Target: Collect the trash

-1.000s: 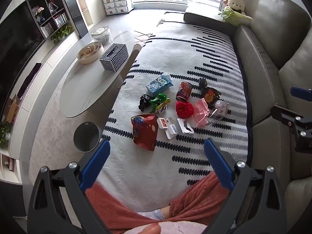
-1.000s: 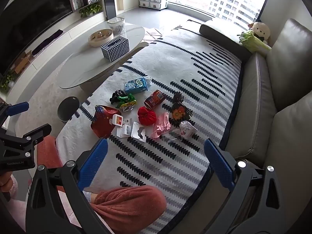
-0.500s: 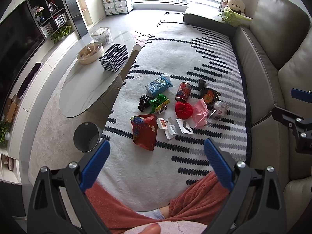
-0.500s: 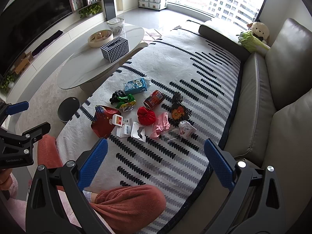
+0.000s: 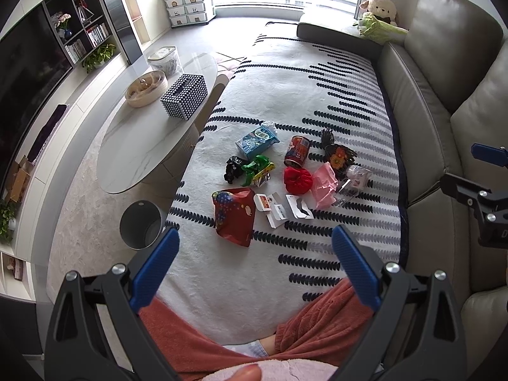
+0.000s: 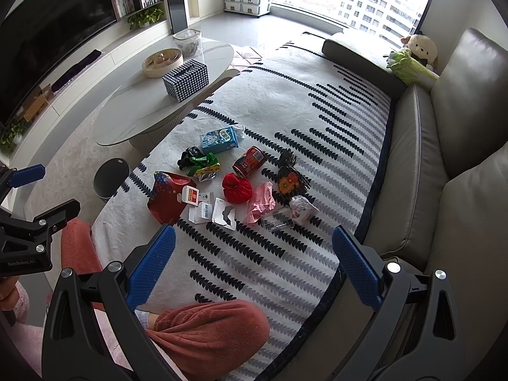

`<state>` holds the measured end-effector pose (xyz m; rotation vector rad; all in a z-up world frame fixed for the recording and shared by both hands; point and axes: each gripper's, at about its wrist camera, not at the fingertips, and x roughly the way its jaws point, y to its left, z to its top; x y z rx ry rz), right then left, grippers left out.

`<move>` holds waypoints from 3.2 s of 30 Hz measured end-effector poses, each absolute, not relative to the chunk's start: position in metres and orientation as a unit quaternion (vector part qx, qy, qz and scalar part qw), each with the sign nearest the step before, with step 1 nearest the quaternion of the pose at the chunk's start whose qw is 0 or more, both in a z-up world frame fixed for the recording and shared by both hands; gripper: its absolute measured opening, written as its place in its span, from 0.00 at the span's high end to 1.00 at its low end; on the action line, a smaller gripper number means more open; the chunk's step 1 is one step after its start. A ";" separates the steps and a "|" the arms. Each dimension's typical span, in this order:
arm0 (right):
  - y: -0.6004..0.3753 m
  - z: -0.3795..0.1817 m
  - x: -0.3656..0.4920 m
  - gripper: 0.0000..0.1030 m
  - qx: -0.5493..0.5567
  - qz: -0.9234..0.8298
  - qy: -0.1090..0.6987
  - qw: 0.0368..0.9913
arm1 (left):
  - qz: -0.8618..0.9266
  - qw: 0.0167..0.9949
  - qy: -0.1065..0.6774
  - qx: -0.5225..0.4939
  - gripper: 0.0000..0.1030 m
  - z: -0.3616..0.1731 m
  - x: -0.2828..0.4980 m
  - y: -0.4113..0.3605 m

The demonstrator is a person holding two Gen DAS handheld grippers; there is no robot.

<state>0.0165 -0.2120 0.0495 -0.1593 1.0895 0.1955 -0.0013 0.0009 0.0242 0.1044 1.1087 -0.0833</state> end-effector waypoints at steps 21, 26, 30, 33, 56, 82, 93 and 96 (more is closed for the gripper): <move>-0.215 0.053 0.013 0.07 -0.077 0.090 0.516 0.848 | -0.041 0.849 0.526 0.047 0.06 0.019 -0.003 0.004; -0.214 0.052 0.014 0.07 -0.076 0.090 0.516 0.848 | -0.041 0.848 0.527 0.046 0.06 0.018 -0.001 0.003; -0.214 0.053 0.013 0.07 -0.077 0.090 0.516 0.848 | -0.041 0.848 0.527 0.046 0.06 0.019 0.000 0.002; -0.214 0.053 0.013 0.07 -0.077 0.090 0.516 0.848 | -0.041 0.848 0.526 0.047 0.06 0.019 -0.003 0.004; -0.217 0.055 0.011 0.07 -0.078 0.088 0.515 0.849 | -0.054 0.849 0.523 0.049 0.06 0.017 -0.010 0.007; -0.216 0.056 0.012 0.07 -0.079 0.088 0.515 0.849 | -0.067 0.853 0.514 0.058 0.06 0.021 -0.012 0.005; -0.210 0.058 0.014 0.07 -0.081 0.090 0.514 0.849 | -0.066 0.853 0.515 0.055 0.06 0.020 -0.012 0.011; -0.210 0.058 0.014 0.07 -0.081 0.090 0.514 0.849 | -0.065 0.853 0.514 0.057 0.06 0.020 -0.012 0.011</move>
